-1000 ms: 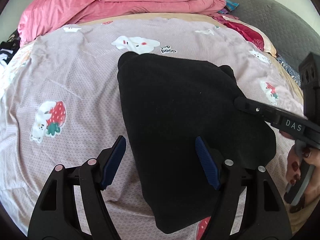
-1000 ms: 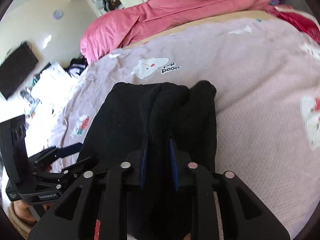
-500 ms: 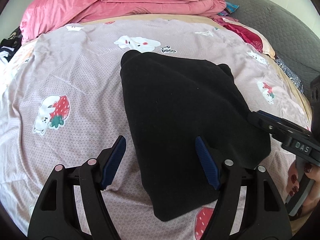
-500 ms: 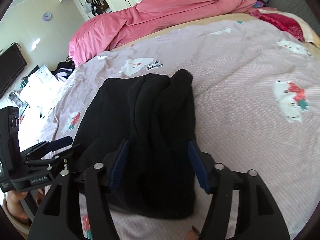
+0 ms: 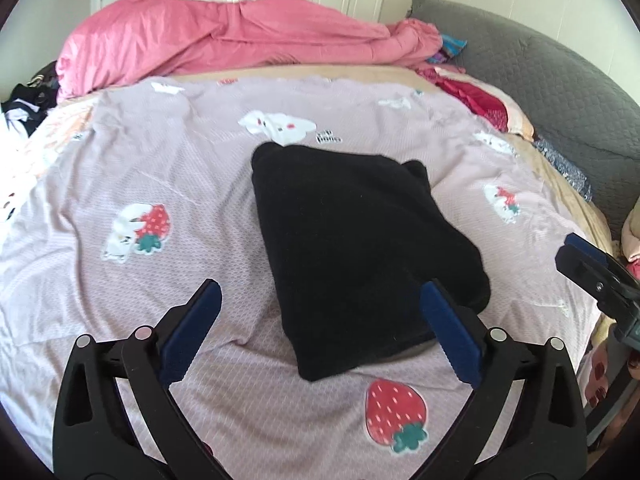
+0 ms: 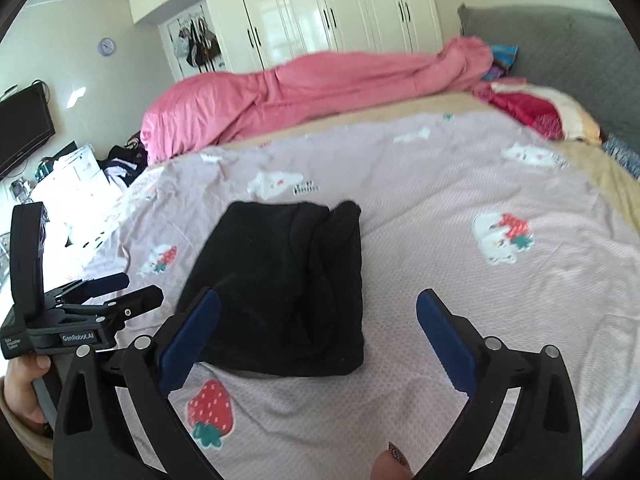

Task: Fold small clothes

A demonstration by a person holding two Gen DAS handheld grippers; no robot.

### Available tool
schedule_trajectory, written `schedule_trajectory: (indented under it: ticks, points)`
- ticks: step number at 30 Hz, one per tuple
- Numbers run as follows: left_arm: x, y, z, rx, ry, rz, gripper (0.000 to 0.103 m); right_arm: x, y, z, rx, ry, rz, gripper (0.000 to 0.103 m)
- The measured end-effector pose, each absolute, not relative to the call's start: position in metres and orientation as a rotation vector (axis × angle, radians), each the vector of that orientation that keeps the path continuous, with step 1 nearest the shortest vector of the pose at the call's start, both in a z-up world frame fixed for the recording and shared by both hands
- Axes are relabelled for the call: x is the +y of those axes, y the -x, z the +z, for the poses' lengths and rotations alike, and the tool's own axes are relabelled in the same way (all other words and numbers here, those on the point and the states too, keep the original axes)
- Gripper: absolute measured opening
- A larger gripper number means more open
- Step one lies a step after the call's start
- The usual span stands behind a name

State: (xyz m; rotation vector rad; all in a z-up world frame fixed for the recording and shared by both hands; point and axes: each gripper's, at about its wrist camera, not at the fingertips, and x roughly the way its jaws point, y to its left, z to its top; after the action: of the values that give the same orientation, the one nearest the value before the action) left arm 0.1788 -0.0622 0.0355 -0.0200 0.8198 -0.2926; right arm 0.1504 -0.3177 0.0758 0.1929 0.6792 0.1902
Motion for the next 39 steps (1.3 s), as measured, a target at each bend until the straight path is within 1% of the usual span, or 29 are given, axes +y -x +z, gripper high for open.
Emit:
schedule_trajectory:
  ticks: [5, 9, 18, 23, 30, 35, 39]
  points:
    - [-0.051, -0.148, 0.051, 0.77, 0.047, -0.295, 0.094, -0.308, -0.113, 0.088, 0.609, -0.168, 0.177, 0.099]
    - [-0.045, -0.119, 0.058, 0.731, 0.039, -0.293, 0.094, -0.304, -0.087, 0.088, 0.582, -0.18, 0.179, 0.099]
    - [-0.043, -0.064, 0.051, 0.696, 0.059, -0.294, 0.094, -0.293, -0.037, 0.087, 0.527, -0.15, 0.14, 0.099]
    - [-0.045, -0.038, 0.034, 0.702, 0.058, -0.281, 0.094, -0.287, -0.016, 0.076, 0.556, -0.114, 0.115, 0.099]
    - [-0.048, -0.019, 0.003, 0.759, 0.064, -0.265, 0.094, -0.288, 0.008, 0.043, 0.625, -0.132, 0.074, 0.099]
    - [-0.052, -0.014, -0.015, 0.798, 0.042, -0.25, 0.094, -0.287, 0.01, 0.022, 0.675, -0.134, 0.062, 0.099]
    - [-0.051, -0.012, -0.02, 0.813, 0.055, -0.242, 0.094, -0.287, 0.008, 0.014, 0.692, -0.121, 0.055, 0.099]
